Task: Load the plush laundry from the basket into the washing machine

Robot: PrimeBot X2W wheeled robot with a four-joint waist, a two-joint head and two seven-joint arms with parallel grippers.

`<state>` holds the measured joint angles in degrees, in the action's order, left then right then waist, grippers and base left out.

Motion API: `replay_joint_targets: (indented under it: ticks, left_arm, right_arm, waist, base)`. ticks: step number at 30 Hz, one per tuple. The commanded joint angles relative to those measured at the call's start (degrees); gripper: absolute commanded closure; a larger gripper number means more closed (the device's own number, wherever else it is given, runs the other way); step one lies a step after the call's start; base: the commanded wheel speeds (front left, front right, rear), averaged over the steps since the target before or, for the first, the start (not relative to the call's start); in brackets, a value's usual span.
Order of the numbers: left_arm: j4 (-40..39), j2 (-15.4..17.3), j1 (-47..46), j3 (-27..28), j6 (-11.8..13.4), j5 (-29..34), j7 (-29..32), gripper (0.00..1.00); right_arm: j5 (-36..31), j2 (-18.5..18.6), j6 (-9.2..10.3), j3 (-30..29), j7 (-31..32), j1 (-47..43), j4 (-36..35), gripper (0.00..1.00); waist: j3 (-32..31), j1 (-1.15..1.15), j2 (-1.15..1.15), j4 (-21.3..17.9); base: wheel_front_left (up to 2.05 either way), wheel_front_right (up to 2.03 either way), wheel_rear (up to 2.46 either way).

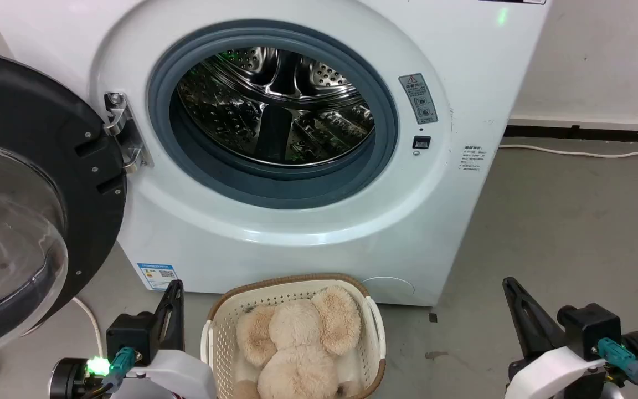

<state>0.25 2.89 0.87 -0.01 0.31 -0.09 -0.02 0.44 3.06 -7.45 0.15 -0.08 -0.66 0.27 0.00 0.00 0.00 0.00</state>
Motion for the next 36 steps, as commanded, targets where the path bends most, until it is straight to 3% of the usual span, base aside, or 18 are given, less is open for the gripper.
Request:
replay_joint_targets:
  ticks: [1, 26, 27, 36]
  left_arm:
    - [-0.25, -0.02, -0.87, 0.01, -0.31, 0.09, 0.02, 1.00]
    - [-0.25, -0.02, -0.87, 0.01, -0.31, 0.09, 0.02, 1.00]
    - [0.01, 0.00, 0.02, -0.01, 0.03, 0.00, -0.03, 0.00]
    - [0.35, 0.01, -0.04, -0.49, 0.17, 0.08, -0.72, 0.00]
  right_arm:
    - [-0.44, -0.18, -0.03, -0.15, 0.08, 0.66, -0.27, 1.00]
    - [-0.44, -0.18, -0.03, -0.15, 0.08, 0.66, -0.27, 1.00]
    - [0.06, 0.01, 0.00, 0.00, -0.03, -0.02, 0.01, 0.00]
    - [0.96, 0.00, 0.00, -0.56, -0.71, -0.22, 0.20, 0.00]
  waist:
    - [0.00, 0.00, 0.00, 0.00]
    - [0.00, 0.00, 0.00, 0.00]
    - [0.00, 0.00, 0.00, 0.00]
    - [0.26, 0.00, 0.00, -0.11]
  base:
    - [0.00, 0.00, 0.00]
    - [0.00, 0.00, 0.00]
    - [0.00, 0.00, 0.00]
    - [0.00, 0.00, 0.00]
